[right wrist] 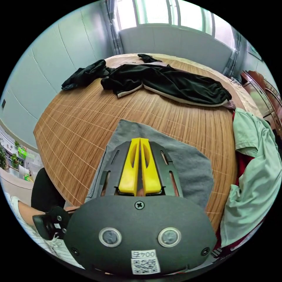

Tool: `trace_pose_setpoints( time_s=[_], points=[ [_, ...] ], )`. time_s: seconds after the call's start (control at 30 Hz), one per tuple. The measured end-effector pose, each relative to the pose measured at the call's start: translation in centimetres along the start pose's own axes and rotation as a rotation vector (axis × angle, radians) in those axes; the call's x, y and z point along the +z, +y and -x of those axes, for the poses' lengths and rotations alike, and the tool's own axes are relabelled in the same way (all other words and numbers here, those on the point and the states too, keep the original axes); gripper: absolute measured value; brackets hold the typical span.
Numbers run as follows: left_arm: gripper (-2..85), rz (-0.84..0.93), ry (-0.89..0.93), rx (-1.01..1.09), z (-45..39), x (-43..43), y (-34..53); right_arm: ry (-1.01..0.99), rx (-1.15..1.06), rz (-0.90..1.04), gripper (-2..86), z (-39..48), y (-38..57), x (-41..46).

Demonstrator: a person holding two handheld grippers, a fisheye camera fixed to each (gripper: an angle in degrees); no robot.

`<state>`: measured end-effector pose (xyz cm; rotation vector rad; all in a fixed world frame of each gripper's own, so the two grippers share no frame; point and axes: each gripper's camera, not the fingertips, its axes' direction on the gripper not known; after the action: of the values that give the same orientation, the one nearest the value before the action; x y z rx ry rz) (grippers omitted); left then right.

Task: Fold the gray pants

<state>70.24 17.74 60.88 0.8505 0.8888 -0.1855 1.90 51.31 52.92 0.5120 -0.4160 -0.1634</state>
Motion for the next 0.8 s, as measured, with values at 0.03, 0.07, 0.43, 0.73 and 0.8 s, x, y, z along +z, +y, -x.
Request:
trace_pose_setpoints(
  time_s=[0.03, 0.07, 0.43, 0.73, 0.8],
  points=[
    [0.3, 0.001, 0.003, -0.003, 0.2, 0.1, 0.0, 0.002, 0.014, -0.040, -0.5, -0.5, 2.1, -2.4],
    [0.3, 0.002, 0.006, -0.008, 0.7, 0.3, 0.1, 0.011, 0.041, -0.064, -0.3, -1.3, 4.6, -4.4],
    [2.5, 0.079, 0.261, -0.270, 12.0, -2.1, -0.2, -0.199, 0.393, -0.172, 7.8, -13.7, 20.5, -13.3],
    [9.5, 0.223, 0.549, -0.513, 23.0, 0.7, 6.1, -0.630, 0.710, -0.243, 15.4, -26.7, 33.3, -12.2],
    [9.6, 0.224, 0.537, -0.533, 23.6, 1.8, 6.4, -0.650, 0.730, -0.259, 15.6, -27.5, 34.2, -11.6]
  ],
)
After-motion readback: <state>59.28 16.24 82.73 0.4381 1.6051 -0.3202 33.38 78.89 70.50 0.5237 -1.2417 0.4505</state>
